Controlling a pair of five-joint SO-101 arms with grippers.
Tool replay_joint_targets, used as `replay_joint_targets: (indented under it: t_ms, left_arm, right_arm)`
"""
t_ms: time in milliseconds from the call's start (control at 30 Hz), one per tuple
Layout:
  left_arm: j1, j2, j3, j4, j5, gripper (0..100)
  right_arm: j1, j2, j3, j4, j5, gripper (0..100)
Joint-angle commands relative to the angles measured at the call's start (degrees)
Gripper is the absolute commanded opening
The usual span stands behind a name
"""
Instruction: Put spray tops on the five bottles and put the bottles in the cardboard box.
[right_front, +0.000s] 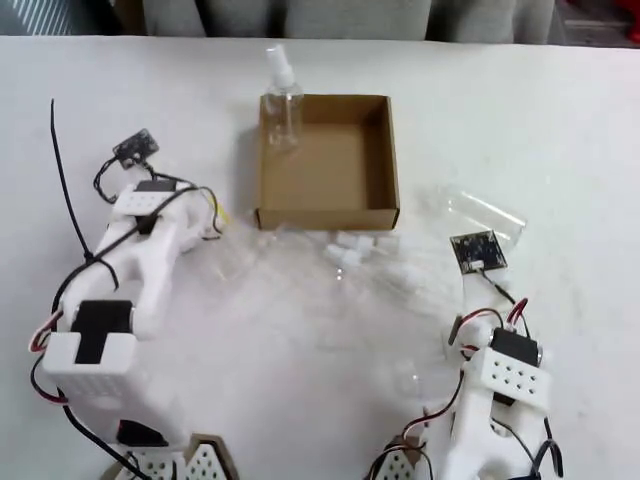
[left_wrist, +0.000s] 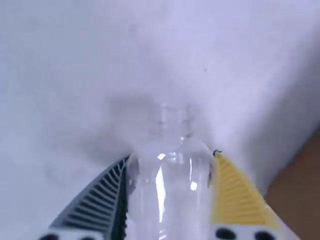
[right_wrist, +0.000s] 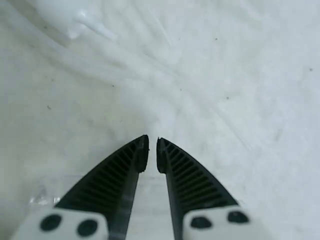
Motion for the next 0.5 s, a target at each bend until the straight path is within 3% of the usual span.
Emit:
replay_joint_targets:
  t_ms: [0,300,467]
  left_arm:
    - [0.66,-1.01,-0.53,1.14,-5.89,2]
    - [1.36,-9.54,1.14,9.05,-29.36,2]
    - [3.12,-12.44,5.63,9.23,-43.16,3]
  right_arm:
    - [-0.04,-0.48,-0.26,0.48,0.35,1.7]
    - [-0.04,-0.31,-0.26,0.57,0.35,1.7]
    - [-0.04,-0.31,-0.26,0.57,0.35,1.7]
